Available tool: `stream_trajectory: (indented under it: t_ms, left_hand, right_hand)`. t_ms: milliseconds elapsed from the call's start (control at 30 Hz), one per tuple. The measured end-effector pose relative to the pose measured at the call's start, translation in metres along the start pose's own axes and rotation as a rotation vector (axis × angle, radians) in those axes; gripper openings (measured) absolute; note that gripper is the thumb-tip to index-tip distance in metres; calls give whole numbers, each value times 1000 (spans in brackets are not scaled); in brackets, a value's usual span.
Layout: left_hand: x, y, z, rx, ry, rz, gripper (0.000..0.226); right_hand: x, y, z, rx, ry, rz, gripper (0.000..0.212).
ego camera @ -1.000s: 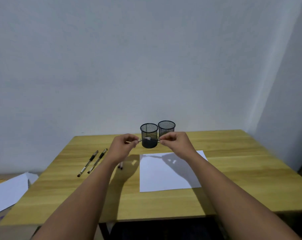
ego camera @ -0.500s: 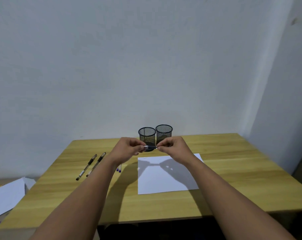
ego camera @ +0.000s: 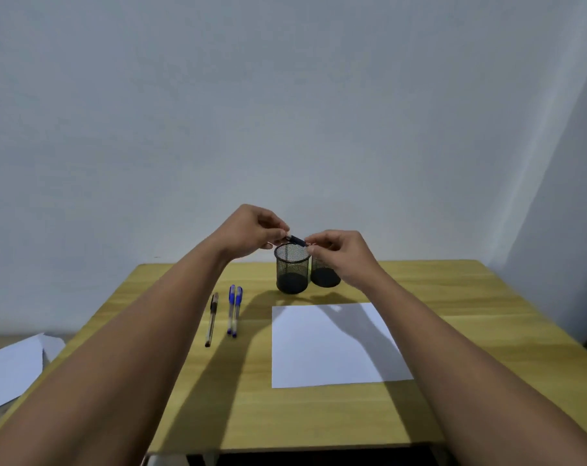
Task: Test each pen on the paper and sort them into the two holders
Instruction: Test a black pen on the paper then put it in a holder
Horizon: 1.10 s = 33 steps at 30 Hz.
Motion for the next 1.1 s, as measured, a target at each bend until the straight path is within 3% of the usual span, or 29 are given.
stream_trajectory:
  t_ms: [67, 133, 267, 333, 467, 700, 800, 933, 1033, 1100]
  left_hand:
    - [-7, -4, -13, 161, -57, 62, 32]
    - [-14, -6, -34, 201, -77, 168, 50]
    - [-21, 13, -104, -198, -155, 241, 113]
    - [-22, 27, -134, -305, -227, 208, 127]
    - [-28, 60, -165, -435, -262, 111, 116]
    - [-34, 79, -156, -297, -168, 260, 62]
    - [-31, 78, -159, -188, -193, 297, 67]
    - [-25, 77, -151, -137, -188, 299, 75]
    - [-20, 67, -145, -197, -178, 280, 89]
    - [-16, 49, -146, -268, -171, 272, 85]
  right_hand:
    - [-17, 14, -6, 156, -59, -94, 15]
    - [-37, 20, -12, 293, -102, -77, 13]
    - [-70, 19, -11, 250, -47, 93, 18]
    - [-81, 28, 1, 230, -13, 129, 18]
    - [-90, 58, 32, 343, 36, 79, 17]
    - [-90, 84, 69, 519, 98, 24, 34]
    - [-92, 83, 66, 524, 74, 65, 36]
    - [-87, 75, 48, 480, 39, 129, 23]
    - [-83, 71, 31, 440, 33, 158, 18]
    - [-80, 71, 16, 402, 27, 173, 17]
Point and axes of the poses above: each hand's wrist, its own x-axis away from the middle knuckle, its own y-axis out of the palm, z = x × y, the point moved 10 cm from there along -x, towards the middle knuckle, and after that the axes turned 13 degrees about z, right-handed, at the moved point
